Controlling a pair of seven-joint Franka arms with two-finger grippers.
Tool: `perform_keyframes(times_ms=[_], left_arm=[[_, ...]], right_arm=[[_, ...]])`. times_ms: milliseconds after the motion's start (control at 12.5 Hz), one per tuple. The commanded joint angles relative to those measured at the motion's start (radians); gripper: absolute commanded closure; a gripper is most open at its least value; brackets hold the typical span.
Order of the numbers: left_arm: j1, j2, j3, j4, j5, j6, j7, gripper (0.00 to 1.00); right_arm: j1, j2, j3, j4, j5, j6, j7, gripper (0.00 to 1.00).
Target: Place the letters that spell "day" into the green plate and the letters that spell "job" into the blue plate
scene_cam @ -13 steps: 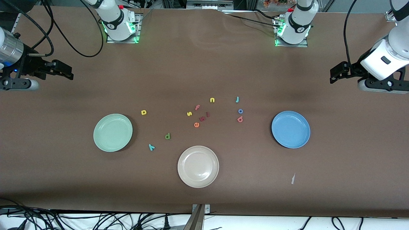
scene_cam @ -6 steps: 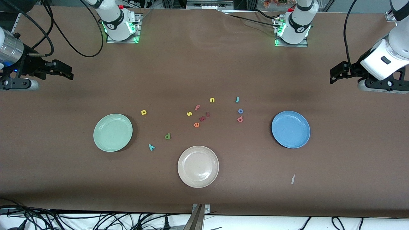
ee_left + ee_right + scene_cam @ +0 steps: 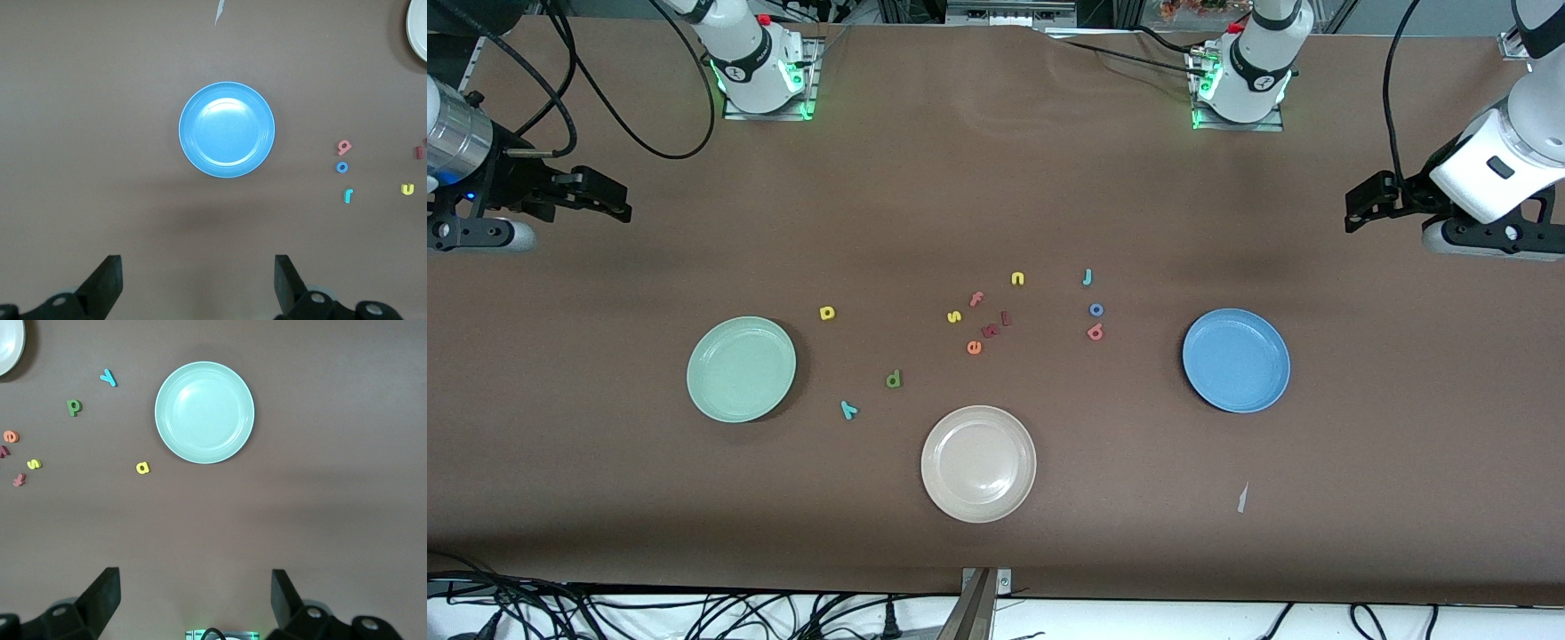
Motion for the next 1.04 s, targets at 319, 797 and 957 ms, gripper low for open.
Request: perform_keyframes(times_ms=[319, 797, 957], left_arm=[[-0.004, -0.019, -0.003, -0.010, 0.028, -0.009, 0.009, 0.00], [-0.004, -0.020, -0.003, -0.010, 0.028, -0.009, 0.009, 0.00], [-0.002, -0.019, -0.003, -0.010, 0.026, -0.009, 0.009, 0.00]], right_arm=[[0.000, 0.010, 0.004, 0.029, -0.016, -0.013, -0.003, 0.00], [0.011, 0.014, 0.021, 0.029, -0.005, -0.010, 0.006, 0.00], [0.038, 0.034, 0.038, 0.029, -0.004, 0.019, 0.019, 0.00]])
